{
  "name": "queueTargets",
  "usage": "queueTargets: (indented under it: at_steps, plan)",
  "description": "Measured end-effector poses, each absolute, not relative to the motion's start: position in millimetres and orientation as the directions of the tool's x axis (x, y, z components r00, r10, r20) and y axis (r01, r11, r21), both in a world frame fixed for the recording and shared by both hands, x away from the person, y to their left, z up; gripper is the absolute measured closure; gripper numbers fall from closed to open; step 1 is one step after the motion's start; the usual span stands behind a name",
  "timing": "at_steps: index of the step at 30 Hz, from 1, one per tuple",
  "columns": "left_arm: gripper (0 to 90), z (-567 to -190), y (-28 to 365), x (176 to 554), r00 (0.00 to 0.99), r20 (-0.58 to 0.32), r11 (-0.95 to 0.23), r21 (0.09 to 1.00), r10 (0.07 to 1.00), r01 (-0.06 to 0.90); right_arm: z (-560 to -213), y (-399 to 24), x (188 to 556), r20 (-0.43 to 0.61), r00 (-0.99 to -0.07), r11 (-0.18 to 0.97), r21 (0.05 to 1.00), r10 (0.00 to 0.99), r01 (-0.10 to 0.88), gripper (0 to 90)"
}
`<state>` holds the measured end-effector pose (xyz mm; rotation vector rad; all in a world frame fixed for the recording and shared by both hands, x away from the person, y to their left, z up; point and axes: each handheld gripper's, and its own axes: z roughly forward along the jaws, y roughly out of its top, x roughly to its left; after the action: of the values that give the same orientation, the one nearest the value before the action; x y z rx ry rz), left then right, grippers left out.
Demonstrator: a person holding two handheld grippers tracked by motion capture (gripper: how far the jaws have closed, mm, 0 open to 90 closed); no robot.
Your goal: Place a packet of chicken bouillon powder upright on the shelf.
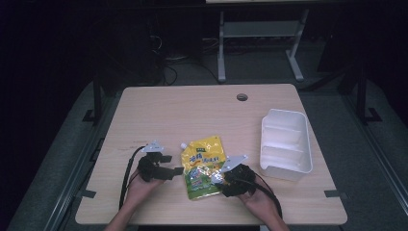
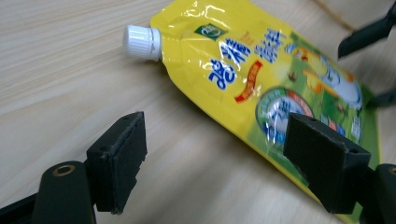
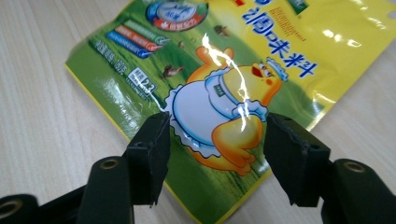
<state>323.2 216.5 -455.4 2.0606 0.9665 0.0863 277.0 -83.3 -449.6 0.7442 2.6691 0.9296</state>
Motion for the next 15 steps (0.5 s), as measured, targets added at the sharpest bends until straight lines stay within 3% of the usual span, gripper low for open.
queueTargets:
  at_steps: [15]
  plan:
    - [30.5, -464, 195, 355, 0.645, -0.349, -0.338, 0.632, 0.68, 0.697, -457, -84, 278, 0.004, -0.843, 0.648, 0.638, 0.538, 0.416, 38.9]
